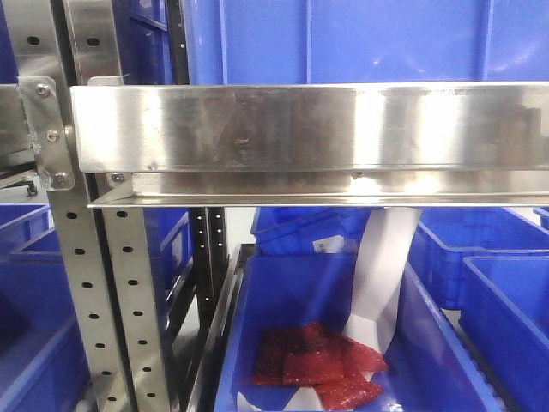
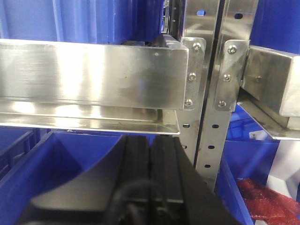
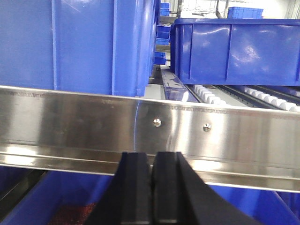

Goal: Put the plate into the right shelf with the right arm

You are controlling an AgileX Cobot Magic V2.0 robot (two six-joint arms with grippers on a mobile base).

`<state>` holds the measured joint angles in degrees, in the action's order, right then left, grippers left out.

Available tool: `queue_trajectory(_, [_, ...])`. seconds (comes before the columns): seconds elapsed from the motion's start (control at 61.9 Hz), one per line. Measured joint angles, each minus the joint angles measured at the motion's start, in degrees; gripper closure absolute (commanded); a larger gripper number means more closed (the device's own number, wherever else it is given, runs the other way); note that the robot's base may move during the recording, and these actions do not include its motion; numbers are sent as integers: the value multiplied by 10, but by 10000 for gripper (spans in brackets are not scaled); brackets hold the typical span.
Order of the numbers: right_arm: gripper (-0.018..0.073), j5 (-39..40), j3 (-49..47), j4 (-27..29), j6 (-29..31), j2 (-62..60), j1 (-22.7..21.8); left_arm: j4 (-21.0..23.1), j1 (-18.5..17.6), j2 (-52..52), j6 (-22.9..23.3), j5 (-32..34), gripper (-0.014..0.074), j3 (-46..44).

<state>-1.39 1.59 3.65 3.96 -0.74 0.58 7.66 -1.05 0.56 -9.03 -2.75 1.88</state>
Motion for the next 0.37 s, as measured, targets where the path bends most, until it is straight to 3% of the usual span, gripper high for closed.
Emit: queue_trajectory(0.372, [508,0,0,0,0,0,0,0,0,0,0,0,724,0])
